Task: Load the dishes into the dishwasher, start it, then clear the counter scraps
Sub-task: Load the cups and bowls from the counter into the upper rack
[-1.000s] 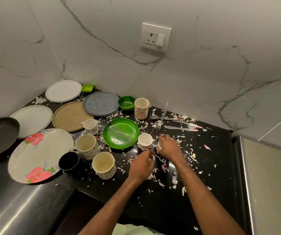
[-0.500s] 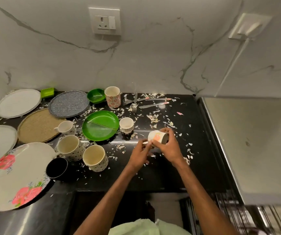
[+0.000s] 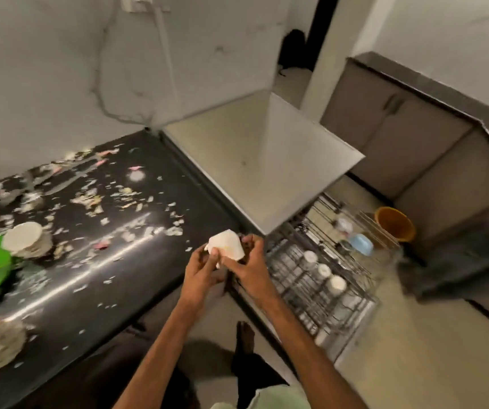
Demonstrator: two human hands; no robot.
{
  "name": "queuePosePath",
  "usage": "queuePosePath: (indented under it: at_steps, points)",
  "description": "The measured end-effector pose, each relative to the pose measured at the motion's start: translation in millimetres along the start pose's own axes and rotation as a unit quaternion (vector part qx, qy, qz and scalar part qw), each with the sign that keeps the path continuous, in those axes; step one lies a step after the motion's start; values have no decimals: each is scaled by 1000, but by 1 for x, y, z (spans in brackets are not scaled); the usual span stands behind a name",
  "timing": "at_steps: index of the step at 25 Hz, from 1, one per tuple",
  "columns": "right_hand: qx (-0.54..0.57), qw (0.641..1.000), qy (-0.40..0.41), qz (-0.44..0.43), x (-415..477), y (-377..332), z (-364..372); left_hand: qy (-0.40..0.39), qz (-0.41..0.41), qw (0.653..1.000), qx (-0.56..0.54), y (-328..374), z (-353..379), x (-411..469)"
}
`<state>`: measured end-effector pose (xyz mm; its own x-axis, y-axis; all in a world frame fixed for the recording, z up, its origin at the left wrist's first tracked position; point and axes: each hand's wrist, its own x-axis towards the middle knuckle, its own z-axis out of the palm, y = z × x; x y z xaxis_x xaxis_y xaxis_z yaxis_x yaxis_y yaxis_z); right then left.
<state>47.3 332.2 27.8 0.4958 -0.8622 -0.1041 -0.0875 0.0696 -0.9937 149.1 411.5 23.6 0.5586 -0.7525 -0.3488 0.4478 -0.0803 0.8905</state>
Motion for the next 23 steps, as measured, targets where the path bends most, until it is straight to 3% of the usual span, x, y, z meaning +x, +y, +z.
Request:
queuePosePath:
  at_steps: [5, 14, 19, 23]
  points:
    - [-25, 999, 35, -31, -7, 22, -92, -72, 7, 989, 126, -26, 92, 14]
    - [-66, 997, 28, 38, 32, 67, -261, -128, 41, 930, 341, -103, 233, 81]
    - [-71, 993, 37, 84, 44, 122, -278, -136, -5, 924, 356, -144, 246, 109]
    - [-68, 991, 34, 106, 72, 161, -276, -222, -48, 889, 398, -165, 243, 147]
